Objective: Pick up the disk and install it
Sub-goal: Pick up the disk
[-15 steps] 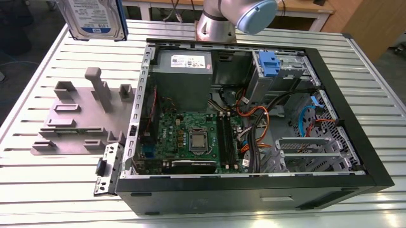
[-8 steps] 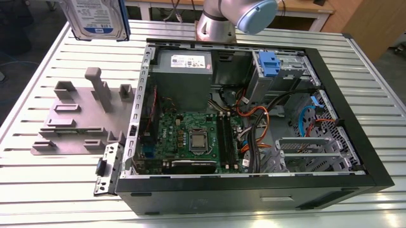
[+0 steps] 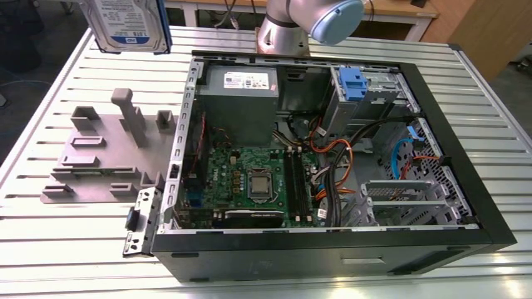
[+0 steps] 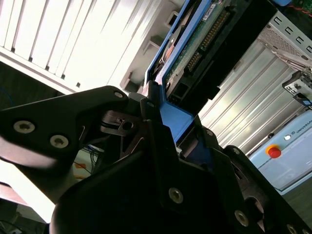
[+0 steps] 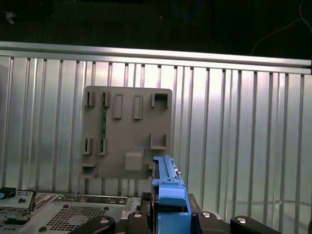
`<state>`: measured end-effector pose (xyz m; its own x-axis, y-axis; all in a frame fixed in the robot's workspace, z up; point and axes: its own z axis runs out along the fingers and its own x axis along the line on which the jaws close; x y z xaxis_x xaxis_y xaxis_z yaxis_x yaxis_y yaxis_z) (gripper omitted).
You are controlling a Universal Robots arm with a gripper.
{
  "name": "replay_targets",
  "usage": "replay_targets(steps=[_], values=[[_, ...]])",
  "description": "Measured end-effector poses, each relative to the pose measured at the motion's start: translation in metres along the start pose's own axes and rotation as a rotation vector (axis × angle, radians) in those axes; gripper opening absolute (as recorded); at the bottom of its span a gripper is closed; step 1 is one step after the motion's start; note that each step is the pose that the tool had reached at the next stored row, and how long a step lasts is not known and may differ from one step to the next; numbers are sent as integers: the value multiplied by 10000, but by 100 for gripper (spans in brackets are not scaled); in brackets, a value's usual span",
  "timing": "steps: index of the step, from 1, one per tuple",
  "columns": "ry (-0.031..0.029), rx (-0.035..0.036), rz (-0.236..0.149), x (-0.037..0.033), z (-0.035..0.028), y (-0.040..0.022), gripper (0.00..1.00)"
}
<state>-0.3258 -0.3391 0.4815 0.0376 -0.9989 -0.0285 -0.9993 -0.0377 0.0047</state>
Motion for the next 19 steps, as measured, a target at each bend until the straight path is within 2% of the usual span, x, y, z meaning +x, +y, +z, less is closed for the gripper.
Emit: replay_targets(steps=[5,10,19], values=[[-1,7,239,2,0,-4,36],[-1,7,270,8,-1,-23,36],[0,6,271,15,-2,-149,36]])
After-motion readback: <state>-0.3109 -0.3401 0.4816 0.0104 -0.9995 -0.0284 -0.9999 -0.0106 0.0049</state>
